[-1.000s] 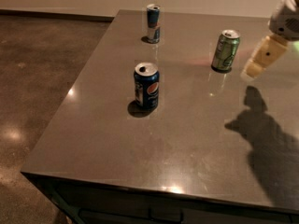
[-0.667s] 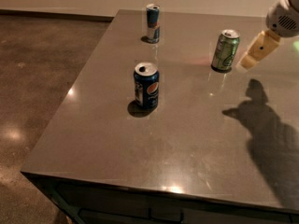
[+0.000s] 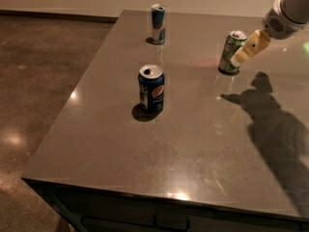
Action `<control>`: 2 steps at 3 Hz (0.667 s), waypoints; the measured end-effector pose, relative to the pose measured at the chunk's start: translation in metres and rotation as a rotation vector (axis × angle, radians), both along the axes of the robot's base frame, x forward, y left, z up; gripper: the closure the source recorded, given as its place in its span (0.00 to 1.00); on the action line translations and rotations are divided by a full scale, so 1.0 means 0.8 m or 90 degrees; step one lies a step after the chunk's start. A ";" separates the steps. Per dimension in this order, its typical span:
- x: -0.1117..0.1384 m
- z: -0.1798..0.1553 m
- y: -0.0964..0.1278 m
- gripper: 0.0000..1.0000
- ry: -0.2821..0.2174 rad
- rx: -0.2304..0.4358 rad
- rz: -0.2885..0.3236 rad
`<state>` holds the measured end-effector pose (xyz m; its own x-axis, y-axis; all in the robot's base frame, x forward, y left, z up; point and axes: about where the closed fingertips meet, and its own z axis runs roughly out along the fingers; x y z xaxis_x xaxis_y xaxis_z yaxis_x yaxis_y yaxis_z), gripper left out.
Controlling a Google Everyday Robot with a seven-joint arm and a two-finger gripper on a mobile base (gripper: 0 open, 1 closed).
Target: Move green can near pepsi can
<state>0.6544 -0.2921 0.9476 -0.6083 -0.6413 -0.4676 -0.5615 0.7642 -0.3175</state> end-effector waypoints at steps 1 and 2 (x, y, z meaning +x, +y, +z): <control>0.032 -0.023 0.010 0.00 -0.005 0.048 -0.022; 0.062 -0.045 0.017 0.04 -0.008 0.105 -0.032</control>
Offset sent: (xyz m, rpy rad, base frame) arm 0.0645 0.0088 -0.0422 0.2147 -0.0241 -0.0787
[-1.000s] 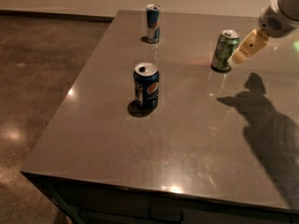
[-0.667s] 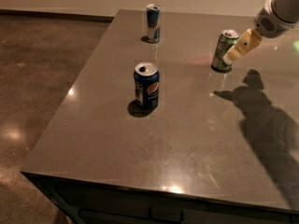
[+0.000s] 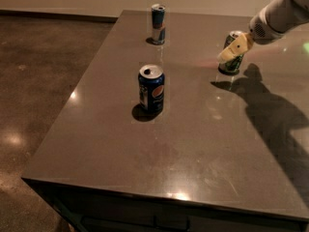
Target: Move green can near pepsi can
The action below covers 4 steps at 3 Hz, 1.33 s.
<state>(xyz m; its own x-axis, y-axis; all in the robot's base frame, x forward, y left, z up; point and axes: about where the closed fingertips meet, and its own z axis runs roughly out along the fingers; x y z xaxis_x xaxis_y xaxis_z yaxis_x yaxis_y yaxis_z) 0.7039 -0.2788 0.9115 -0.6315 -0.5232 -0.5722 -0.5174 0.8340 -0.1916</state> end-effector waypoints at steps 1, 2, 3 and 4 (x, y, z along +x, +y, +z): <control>0.015 -0.010 0.009 0.26 -0.002 0.037 0.002; 0.013 -0.002 0.034 0.57 -0.007 0.087 0.050; -0.005 0.013 0.055 0.80 -0.007 0.103 0.103; -0.053 0.027 0.087 1.00 0.017 0.117 0.194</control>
Offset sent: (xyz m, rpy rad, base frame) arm 0.0149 0.0351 0.0098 0.2026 -0.0340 0.1202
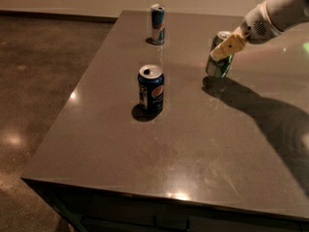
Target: Move green can near pepsi can
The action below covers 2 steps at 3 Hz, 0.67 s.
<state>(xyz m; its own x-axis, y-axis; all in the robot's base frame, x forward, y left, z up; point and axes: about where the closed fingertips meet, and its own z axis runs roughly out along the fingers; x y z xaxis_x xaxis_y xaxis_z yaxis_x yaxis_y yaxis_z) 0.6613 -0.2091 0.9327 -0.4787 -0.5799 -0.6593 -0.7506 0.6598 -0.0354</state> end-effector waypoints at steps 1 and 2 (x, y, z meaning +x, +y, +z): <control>-0.061 0.002 0.038 1.00 0.034 0.017 0.108; -0.115 0.002 0.075 1.00 0.052 0.029 0.201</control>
Offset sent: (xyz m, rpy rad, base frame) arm -0.1529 0.0948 0.0004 0.0649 0.1155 0.5038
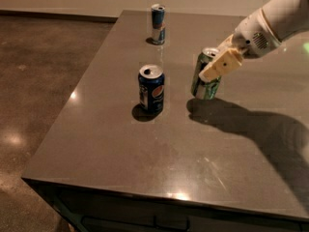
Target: Move green can near pepsi can
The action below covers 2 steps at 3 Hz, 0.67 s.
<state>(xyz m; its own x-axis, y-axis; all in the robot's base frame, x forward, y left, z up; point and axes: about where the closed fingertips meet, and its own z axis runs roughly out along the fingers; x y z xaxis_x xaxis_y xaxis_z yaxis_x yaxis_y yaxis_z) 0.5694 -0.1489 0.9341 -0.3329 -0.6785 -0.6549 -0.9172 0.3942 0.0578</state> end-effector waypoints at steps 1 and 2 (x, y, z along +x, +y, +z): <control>-0.039 -0.008 0.033 1.00 -0.013 -0.021 0.070; -0.061 -0.026 0.065 0.97 -0.053 -0.070 0.120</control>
Offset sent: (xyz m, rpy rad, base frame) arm -0.0637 0.0687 -0.0292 -0.1673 -0.1411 0.2463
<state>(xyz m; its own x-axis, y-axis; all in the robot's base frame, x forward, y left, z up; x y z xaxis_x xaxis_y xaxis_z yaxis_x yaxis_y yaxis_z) 0.5206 -0.0967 0.9131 -0.1415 -0.7923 -0.5935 -0.9749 0.2157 -0.0555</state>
